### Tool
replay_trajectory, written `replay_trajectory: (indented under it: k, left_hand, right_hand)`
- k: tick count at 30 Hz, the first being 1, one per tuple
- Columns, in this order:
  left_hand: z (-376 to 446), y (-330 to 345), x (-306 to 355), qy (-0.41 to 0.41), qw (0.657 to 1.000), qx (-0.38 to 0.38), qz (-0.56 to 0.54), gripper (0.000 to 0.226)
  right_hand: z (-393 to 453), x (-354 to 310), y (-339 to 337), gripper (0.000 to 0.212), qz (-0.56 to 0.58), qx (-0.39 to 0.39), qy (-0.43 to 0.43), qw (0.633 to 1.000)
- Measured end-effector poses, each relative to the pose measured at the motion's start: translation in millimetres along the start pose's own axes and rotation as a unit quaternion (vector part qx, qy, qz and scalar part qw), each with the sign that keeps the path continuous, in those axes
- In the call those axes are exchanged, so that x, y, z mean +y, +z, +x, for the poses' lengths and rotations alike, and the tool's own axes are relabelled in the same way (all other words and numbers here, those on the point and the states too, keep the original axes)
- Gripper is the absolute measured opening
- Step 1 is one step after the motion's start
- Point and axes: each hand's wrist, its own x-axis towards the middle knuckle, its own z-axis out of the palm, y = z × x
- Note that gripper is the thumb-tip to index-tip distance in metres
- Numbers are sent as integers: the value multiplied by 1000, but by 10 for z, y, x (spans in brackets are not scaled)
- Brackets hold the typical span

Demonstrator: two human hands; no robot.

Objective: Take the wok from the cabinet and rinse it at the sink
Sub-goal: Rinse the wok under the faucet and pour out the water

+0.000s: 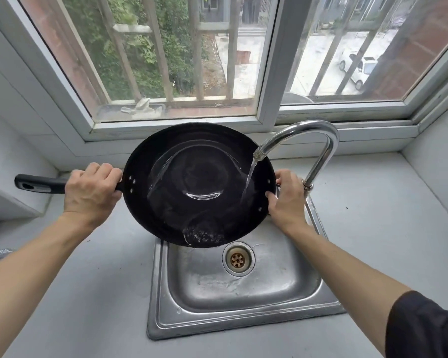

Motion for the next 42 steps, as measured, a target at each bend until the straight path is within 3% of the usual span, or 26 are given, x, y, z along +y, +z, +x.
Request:
replay_trajectory:
  k: [18, 31, 42]
  left_hand:
    - [-460, -341, -104, -1, 996, -83, -28, 33]
    - [-715, -512, -94, 6, 996, -94, 1, 24]
    - [-796, -591, 133, 7, 994, -102, -39, 13]
  right_hand:
    - [-277, -42, 143, 40, 16, -114, -10, 993]
    - [-391, -3, 117, 36, 63, -179, 9, 982]
    - [-384, 97, -144, 28, 25, -179, -8, 984]
